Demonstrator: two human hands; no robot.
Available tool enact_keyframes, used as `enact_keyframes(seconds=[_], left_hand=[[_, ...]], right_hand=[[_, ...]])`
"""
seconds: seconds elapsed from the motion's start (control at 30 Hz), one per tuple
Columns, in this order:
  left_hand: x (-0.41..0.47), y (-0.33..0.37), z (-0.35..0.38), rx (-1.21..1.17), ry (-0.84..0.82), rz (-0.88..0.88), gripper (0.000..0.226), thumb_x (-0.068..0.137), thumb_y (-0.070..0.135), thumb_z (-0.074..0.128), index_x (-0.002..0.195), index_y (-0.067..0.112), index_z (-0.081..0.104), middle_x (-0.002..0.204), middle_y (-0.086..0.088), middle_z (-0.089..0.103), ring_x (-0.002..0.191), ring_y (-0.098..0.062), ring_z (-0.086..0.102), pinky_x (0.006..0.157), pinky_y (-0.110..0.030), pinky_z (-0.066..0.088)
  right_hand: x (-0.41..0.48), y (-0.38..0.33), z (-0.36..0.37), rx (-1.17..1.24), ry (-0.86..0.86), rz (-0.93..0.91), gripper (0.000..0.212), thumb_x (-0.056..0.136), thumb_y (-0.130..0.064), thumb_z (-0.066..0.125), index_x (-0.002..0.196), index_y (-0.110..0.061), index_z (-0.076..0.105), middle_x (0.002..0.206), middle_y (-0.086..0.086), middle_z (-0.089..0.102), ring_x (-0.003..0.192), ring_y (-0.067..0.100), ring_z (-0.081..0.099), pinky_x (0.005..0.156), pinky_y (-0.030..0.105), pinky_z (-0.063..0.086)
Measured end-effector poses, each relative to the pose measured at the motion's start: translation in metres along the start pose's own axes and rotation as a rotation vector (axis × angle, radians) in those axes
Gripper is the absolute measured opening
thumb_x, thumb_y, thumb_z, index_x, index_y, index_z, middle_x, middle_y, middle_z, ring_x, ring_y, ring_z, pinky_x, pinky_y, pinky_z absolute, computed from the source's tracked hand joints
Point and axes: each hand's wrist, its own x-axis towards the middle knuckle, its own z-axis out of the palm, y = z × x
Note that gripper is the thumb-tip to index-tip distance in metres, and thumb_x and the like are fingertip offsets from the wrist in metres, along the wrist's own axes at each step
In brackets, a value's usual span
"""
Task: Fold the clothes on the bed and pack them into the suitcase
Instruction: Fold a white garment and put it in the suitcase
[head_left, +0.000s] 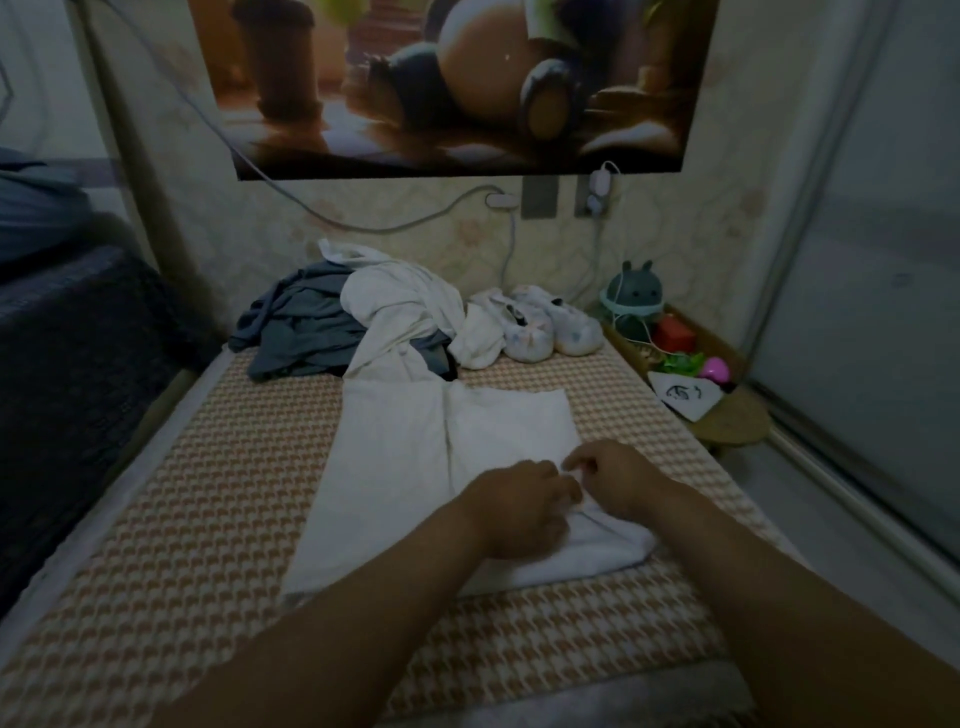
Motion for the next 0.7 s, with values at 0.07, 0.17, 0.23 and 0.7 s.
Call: enact_keyframes(seconds=[0.07, 0.17, 0.23, 0.7], left_hand=[[0.007, 0.007, 0.018, 0.034, 0.045, 0.045, 0.05, 0.082, 0.056, 0.037, 0.103, 0.019, 0.064, 0.092, -0.007, 0.057, 0.083, -0.024, 0.053, 0.067, -0.035, 0.044], [0.015, 0.014, 0.023, 0.08, 0.186, 0.058, 0.059, 0.075, 0.077, 0.047, 0.085, 0.02, 0.056, 0.083, 0.002, 0.048, 0.072, -0.014, 0.044, 0.061, -0.03, 0.033], [0.02, 0.026, 0.022, 0.113, 0.219, 0.107, 0.068, 0.067, 0.085, 0.051, 0.094, 0.022, 0.053, 0.09, 0.005, 0.049, 0.074, -0.011, 0.044, 0.061, -0.027, 0.035], [-0.025, -0.012, -0.037, -0.472, 0.63, -0.409, 0.022, 0.083, 0.011, 0.058, 0.066, 0.011, 0.045, 0.062, -0.001, 0.049, 0.056, -0.005, 0.043, 0.056, -0.025, 0.038]], right_hand=[[0.001, 0.003, -0.007, 0.083, -0.008, -0.001, 0.027, 0.087, -0.003, 0.056, 0.104, -0.016, 0.073, 0.11, 0.001, 0.068, 0.102, 0.014, 0.06, 0.087, 0.016, 0.042], [0.007, 0.009, -0.013, 0.159, -0.026, 0.042, 0.026, 0.084, -0.012, 0.067, 0.109, -0.019, 0.07, 0.106, 0.002, 0.066, 0.098, 0.016, 0.061, 0.088, 0.027, 0.049], [0.014, 0.013, -0.016, 0.204, 0.02, 0.103, 0.03, 0.089, -0.013, 0.062, 0.119, -0.018, 0.064, 0.113, 0.006, 0.064, 0.101, 0.021, 0.06, 0.084, 0.028, 0.049], [0.05, -0.027, -0.015, 0.276, -0.134, 0.08, 0.053, 0.093, 0.004, 0.048, 0.142, -0.015, 0.046, 0.145, 0.018, 0.042, 0.119, 0.037, 0.052, 0.092, 0.034, 0.049]])
